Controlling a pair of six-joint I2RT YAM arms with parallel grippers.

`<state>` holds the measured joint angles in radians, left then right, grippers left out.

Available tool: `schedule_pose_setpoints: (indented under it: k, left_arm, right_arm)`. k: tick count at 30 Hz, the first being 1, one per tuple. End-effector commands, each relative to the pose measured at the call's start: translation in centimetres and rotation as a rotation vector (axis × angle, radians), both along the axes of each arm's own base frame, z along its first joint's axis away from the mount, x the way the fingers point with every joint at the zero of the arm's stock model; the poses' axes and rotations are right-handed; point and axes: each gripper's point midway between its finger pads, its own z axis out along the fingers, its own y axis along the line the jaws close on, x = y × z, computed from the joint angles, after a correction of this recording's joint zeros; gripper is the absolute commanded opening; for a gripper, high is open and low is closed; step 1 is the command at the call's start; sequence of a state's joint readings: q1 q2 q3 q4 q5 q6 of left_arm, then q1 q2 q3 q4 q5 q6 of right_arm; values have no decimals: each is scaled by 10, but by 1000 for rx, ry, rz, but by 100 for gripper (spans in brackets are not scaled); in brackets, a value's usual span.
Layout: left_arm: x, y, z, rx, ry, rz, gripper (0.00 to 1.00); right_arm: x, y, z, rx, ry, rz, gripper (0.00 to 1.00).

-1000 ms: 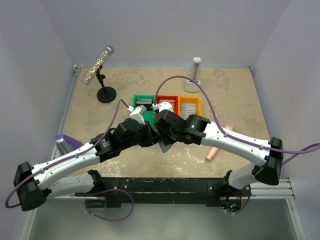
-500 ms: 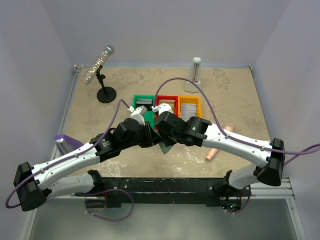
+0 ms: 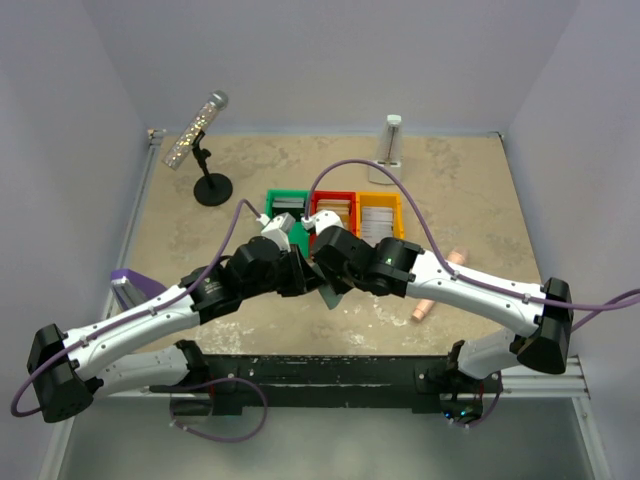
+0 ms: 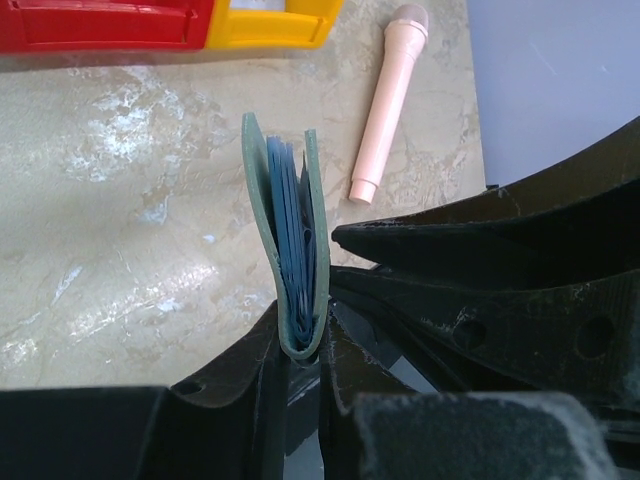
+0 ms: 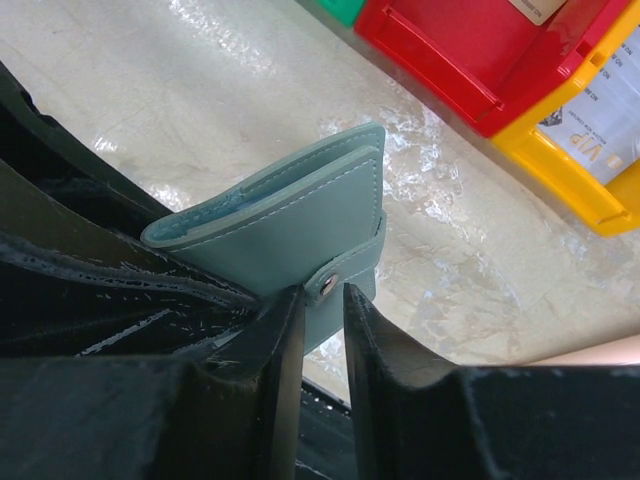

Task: Take the credit cards out of the card holder
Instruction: Open the card holder.

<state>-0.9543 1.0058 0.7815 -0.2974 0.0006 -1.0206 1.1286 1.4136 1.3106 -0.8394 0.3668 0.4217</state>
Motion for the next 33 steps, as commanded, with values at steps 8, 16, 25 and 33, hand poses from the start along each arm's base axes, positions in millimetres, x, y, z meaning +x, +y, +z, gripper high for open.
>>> schedule_pose_setpoints:
  k: [8, 16, 25, 33]
  left_arm:
    - [-33, -28, 100, -333, -98, -202, 0]
    - [-33, -24, 97, -319, -101, -196, 0]
    - [-27, -10, 74, -236, -95, -129, 0]
    - [-18, 13, 40, -144, -73, -38, 0]
  right_arm:
    - [12, -14, -20, -97, -23, -30, 8]
    - [6, -18, -22, -87, -2, -32, 0]
    - [1, -26, -18, -54, 2, -50, 0]
    - [0, -38, -15, -36, 3, -85, 0]
